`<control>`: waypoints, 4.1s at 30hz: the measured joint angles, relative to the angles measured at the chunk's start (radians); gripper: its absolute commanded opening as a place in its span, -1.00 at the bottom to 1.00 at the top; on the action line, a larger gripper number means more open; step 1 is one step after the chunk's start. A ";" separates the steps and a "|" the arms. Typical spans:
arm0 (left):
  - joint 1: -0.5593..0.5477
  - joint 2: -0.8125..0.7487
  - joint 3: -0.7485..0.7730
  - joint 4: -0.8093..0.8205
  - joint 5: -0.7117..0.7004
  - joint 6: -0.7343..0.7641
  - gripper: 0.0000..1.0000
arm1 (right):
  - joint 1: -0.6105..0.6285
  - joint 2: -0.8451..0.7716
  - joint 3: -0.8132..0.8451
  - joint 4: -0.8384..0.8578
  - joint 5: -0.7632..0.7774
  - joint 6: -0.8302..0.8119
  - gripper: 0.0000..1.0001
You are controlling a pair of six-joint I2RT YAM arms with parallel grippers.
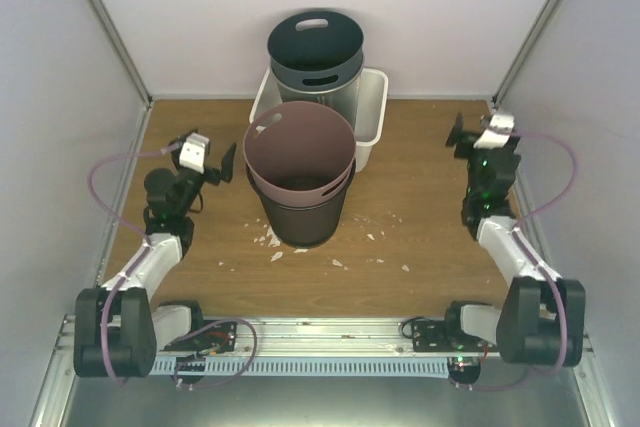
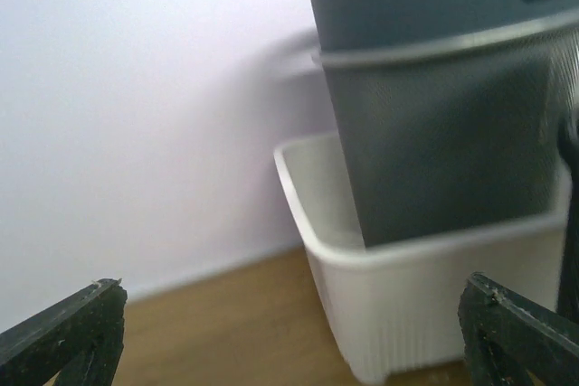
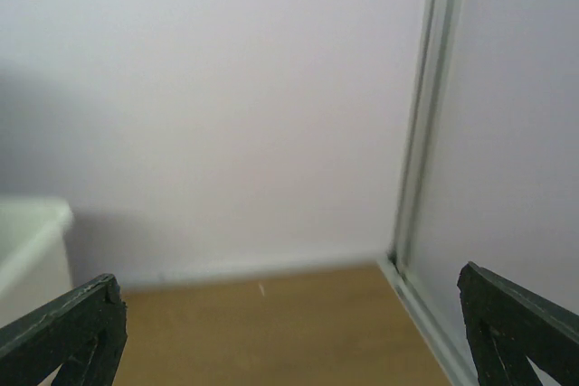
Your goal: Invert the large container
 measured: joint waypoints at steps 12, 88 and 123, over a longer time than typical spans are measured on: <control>0.001 -0.197 0.301 -0.594 0.122 0.022 0.98 | 0.087 -0.234 0.437 -0.720 -0.267 0.487 0.87; -0.339 -0.248 0.333 -0.827 0.146 0.077 0.96 | 0.792 -0.052 0.293 -0.246 -0.156 1.439 0.39; -0.374 -0.179 0.370 -0.872 0.082 0.109 0.98 | 0.776 0.016 0.328 -0.068 -0.315 1.437 0.37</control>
